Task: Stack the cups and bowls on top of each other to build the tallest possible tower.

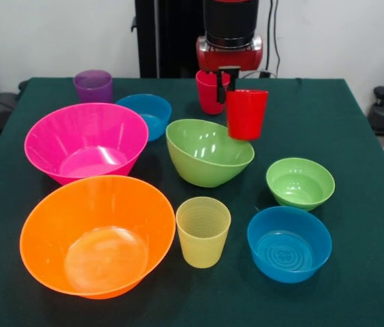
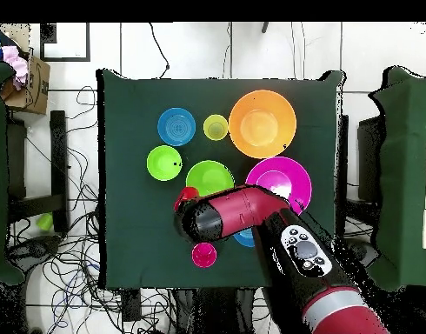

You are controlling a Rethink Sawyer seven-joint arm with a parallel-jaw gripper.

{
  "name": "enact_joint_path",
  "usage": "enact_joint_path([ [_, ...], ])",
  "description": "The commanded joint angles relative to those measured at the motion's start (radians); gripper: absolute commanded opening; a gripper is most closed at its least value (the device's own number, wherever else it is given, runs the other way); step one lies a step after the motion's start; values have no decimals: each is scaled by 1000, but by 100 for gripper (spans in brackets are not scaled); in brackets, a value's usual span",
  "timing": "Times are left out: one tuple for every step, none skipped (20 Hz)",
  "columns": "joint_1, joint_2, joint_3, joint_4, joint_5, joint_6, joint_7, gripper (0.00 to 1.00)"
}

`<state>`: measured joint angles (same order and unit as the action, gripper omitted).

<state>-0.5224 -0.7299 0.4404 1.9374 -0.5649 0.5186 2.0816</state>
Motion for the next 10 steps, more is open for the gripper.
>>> enact_joint_path([
  [-16,76,47,-68,-30,-62,-49,0],
  [-26,73,59,-65,-23,-51,-61,0],
  [-30,70,62,-63,-20,-47,-63,0],
  [-37,52,67,-58,-9,-33,-65,0],
  [-44,42,72,-49,-5,-29,-67,0],
  [-58,37,85,-43,6,-21,-75,0],
  [-65,30,93,-37,14,-16,-75,0],
  [-78,16,102,-28,31,3,-76,0],
  [-86,5,112,-21,42,15,-79,0],
  [-109,-12,134,-10,64,37,-95,0],
])
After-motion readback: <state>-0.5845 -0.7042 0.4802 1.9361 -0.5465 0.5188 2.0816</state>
